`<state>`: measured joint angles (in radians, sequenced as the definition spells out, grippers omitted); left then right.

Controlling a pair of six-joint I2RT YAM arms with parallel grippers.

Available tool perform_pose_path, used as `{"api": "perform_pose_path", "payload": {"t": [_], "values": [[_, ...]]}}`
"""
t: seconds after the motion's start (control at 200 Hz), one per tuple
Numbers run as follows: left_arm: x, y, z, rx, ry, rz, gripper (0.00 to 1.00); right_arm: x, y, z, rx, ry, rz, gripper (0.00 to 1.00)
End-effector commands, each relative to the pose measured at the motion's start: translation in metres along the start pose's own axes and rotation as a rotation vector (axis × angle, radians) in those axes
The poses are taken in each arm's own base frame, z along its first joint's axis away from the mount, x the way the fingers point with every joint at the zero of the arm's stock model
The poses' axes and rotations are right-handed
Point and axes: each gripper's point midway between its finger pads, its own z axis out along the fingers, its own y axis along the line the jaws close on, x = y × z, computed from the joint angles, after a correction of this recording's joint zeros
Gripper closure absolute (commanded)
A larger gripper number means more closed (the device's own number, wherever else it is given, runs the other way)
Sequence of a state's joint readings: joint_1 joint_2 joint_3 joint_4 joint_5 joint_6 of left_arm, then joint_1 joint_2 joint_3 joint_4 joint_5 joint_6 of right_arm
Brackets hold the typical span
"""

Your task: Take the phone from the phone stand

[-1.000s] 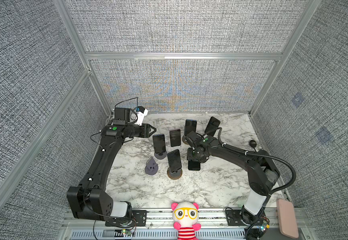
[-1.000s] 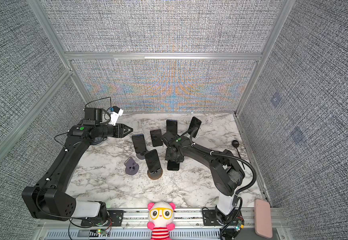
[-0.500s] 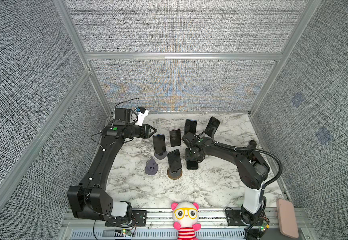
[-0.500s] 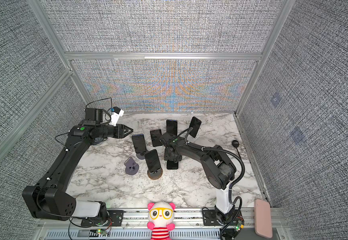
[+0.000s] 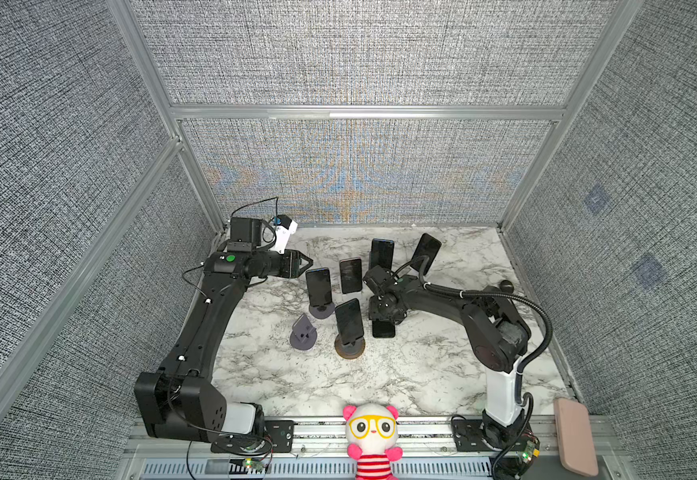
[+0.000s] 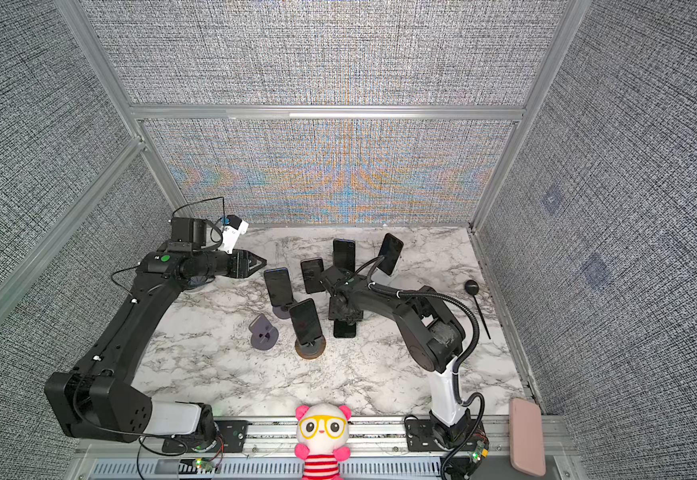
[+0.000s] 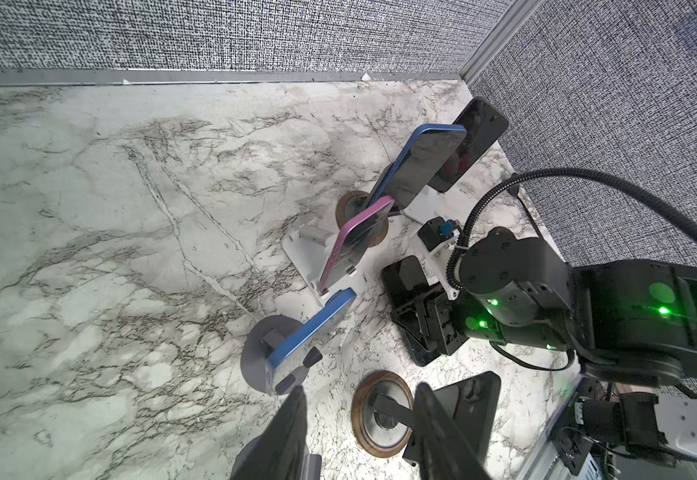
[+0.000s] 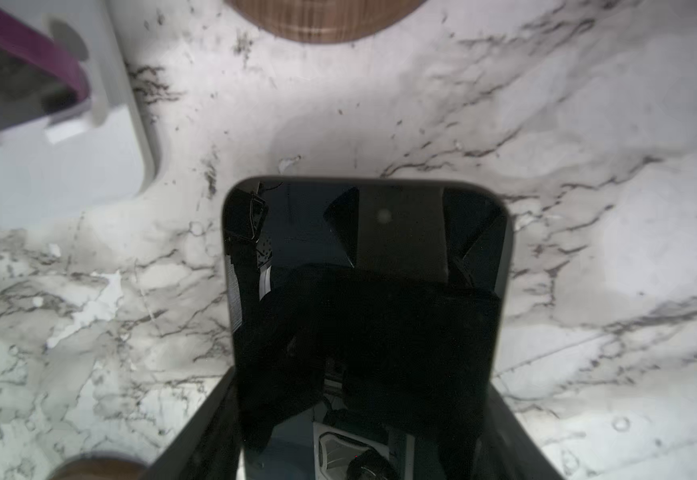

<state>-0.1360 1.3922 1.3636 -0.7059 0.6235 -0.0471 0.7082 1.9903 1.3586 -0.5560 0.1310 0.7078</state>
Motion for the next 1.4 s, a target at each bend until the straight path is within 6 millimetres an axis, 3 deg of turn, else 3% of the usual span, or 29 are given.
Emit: {"api": "perform_pose_path", "payload": {"t": [0.0,0.085,0.31,0.43,0.805,1.081,1.211,1.396], "values": [[-0.001,0.002,-0.001,-0.016,-0.005,0.023,0.54,0.002,-0.001,0.006,0.008,0.007,0.008,0.67],[-0.001,0.002,-0.002,-0.018,-0.007,0.024,0.53,0.002,-0.002,0.008,0.014,0.008,0.008,0.62],[-0.001,0.002,-0.001,-0.016,-0.003,0.020,0.50,0.003,-0.003,0.010,0.021,0.013,0.013,0.31],[-0.001,0.002,-0.001,-0.016,-0.003,0.022,0.49,0.004,-0.004,0.011,0.025,0.019,0.010,0.24],[0.000,0.001,-0.002,-0.013,-0.002,0.031,0.47,0.002,-0.003,0.005,0.024,0.015,0.005,0.19],[0.001,-0.003,-0.006,-0.006,-0.007,0.059,0.46,-0.006,-0.002,-0.016,0.011,-0.016,-0.006,0.10],[0.002,0.004,-0.007,-0.048,-0.006,0.058,0.41,-0.009,-0.006,-0.031,0.017,-0.039,-0.017,0.08],[0.002,-0.002,-0.010,-0.025,-0.007,0.066,0.33,-0.003,-0.017,-0.041,0.045,-0.047,-0.042,0.05]]}}
